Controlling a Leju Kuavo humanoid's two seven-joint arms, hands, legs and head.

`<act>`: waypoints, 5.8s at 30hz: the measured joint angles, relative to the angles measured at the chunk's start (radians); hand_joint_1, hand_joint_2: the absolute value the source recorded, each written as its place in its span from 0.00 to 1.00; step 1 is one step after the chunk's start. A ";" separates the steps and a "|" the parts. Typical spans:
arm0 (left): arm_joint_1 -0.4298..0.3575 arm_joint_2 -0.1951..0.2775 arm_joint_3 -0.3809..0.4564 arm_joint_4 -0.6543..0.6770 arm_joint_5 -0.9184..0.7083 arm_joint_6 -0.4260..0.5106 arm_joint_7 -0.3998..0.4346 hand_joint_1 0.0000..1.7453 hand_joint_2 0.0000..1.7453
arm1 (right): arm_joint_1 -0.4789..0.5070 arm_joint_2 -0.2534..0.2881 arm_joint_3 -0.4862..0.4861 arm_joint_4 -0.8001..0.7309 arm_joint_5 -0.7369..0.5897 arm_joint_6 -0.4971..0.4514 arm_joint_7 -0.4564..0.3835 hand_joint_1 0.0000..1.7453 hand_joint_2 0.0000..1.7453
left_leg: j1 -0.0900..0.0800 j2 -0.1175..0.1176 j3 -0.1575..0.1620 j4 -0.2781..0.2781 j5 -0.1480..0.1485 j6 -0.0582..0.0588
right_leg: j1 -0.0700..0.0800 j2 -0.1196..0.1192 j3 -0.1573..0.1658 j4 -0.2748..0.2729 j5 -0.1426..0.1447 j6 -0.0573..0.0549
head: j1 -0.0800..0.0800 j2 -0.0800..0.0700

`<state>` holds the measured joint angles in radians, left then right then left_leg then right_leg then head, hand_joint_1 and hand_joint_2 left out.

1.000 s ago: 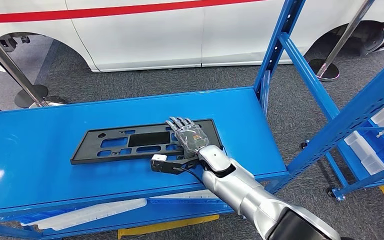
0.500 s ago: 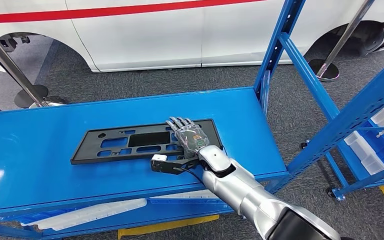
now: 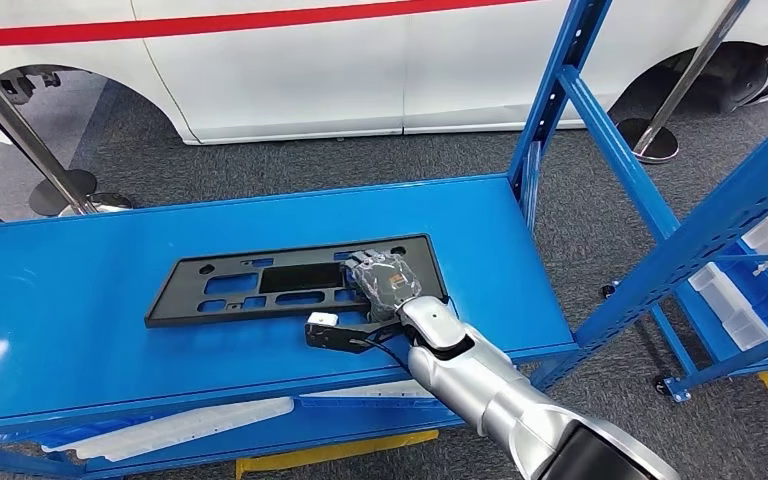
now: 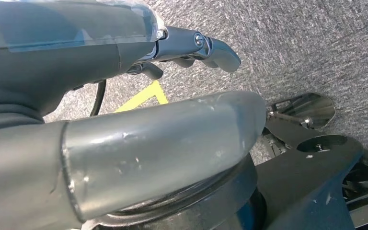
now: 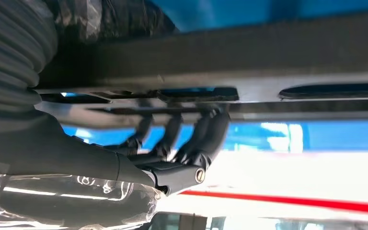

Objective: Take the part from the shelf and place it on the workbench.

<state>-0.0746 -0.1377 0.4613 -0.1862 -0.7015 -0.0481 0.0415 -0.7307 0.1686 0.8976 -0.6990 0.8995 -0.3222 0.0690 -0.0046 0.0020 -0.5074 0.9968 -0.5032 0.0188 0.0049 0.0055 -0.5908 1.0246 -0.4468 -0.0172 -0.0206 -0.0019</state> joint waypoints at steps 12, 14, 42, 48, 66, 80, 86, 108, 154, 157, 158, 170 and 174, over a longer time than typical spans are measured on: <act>0.000 0.000 0.000 0.000 0.000 0.000 0.000 0.00 0.25 | -0.002 -0.008 -0.004 -0.016 0.012 0.016 0.001 1.00 1.00 | 0.000 0.000 0.004 0.000 0.000 0.000 | 0.000 0.000 0.005 -0.001 0.000 0.000 | 0.000 0.000; 0.000 0.000 0.001 0.000 -0.001 0.004 -0.002 0.00 0.75 | 0.000 -0.010 -0.007 -0.022 0.019 0.019 0.002 1.00 1.00 | 0.000 0.000 0.004 0.000 0.000 0.000 | 0.000 0.000 0.006 -0.002 0.000 0.000 | 0.000 0.000; 0.001 0.000 0.048 0.000 -0.002 0.064 0.012 0.00 1.00 | 0.067 -0.032 -0.056 -0.103 0.099 -0.096 0.007 1.00 1.00 | 0.000 0.000 0.004 0.000 -0.001 0.001 | 0.000 0.000 0.006 -0.002 0.000 0.000 | 0.000 0.000; 0.001 0.000 0.048 0.000 -0.012 0.048 0.010 0.00 1.00 | 0.108 -0.053 -0.080 -0.178 0.221 -0.150 0.023 1.00 1.00 | 0.000 0.000 0.001 0.000 -0.001 0.001 | 0.000 0.000 0.003 -0.002 0.000 0.000 | 0.000 0.000; 0.001 0.000 0.049 0.000 -0.032 0.048 0.022 0.00 1.00 | 0.136 -0.099 -0.101 -0.292 0.340 -0.138 0.000 1.00 1.00 | -0.004 0.000 -0.003 0.003 -0.001 0.002 | -0.002 0.000 0.000 -0.003 0.002 0.003 | 0.000 0.000; 0.002 -0.001 0.052 0.000 -0.032 0.050 0.026 0.00 1.00 | 0.155 -0.128 -0.099 -0.413 0.279 -0.088 -0.042 1.00 1.00 | 0.004 0.010 -0.020 -0.005 0.027 0.035 | -0.012 -0.001 -0.126 0.275 -0.127 0.040 | 0.001 0.000; 0.002 -0.004 0.061 0.000 -0.030 0.051 0.026 0.00 1.00 | 0.171 -0.133 -0.094 -0.503 0.170 -0.048 -0.068 1.00 1.00 | 0.003 0.010 -0.035 0.022 0.015 0.014 | -0.010 -0.006 -0.015 0.036 0.000 0.026 | 0.000 0.000; -0.001 -0.006 0.075 0.000 -0.044 0.054 0.026 0.00 1.00 | 0.191 -0.138 -0.082 -0.576 0.075 -0.027 -0.088 1.00 1.00 | 0.010 -0.001 -0.049 0.028 0.023 0.025 | -0.020 -0.003 -0.147 0.162 -0.068 0.047 | 0.001 0.000; 0.003 -0.012 0.107 0.002 -0.045 0.080 0.018 0.00 1.00 | 0.173 -0.019 -0.006 -0.558 0.019 -0.038 -0.117 1.00 1.00 | 0.007 -0.005 -0.212 0.147 0.014 -0.025 | 0.022 -0.032 0.092 -0.079 -0.024 -0.055 | 0.002 0.000; 0.008 -0.010 0.108 0.002 -0.045 0.079 0.018 0.00 1.00 | 0.178 -0.019 0.003 -0.551 0.017 -0.040 -0.117 1.00 1.00 | 0.027 -0.004 -0.233 0.276 -0.012 -0.051 | 0.015 -0.057 0.057 -0.067 -0.007 -0.041 | 0.002 0.000; 0.009 -0.009 0.108 0.002 -0.044 0.079 0.017 0.00 1.00 | 0.180 -0.019 0.005 -0.549 0.016 -0.040 -0.117 1.00 1.00 | 0.035 0.001 -0.212 0.262 0.013 -0.061 | 0.010 -0.067 0.043 -0.056 -0.006 -0.036 | 0.002 0.000; 0.010 -0.008 0.120 0.002 -0.043 0.076 0.011 0.00 1.00 | 0.192 -0.035 0.020 -0.551 0.011 -0.046 -0.122 1.00 1.00 | 0.024 -0.006 -0.111 0.071 0.033 0.003 | -0.007 -0.018 -0.095 0.243 -0.173 0.014 | -0.004 0.000; 0.012 -0.009 0.121 0.002 -0.049 0.072 0.010 0.00 1.00 | 0.200 -0.046 0.026 -0.557 0.009 -0.046 -0.123 1.00 1.00 | 0.011 -0.060 -0.119 0.071 0.044 0.009 | 0.016 0.011 -0.071 0.218 -0.127 -0.023 | -0.004 0.000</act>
<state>-0.0630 -0.1467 0.5821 -0.1840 -0.7507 0.0240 0.0518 -0.5307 0.1227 0.9239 -1.2559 0.9084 -0.3682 -0.0539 0.0063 -0.0580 -0.6265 1.0676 -0.4595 0.0274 0.0212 0.0163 -0.6617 1.2423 -0.5736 -0.0402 -0.0248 -0.0019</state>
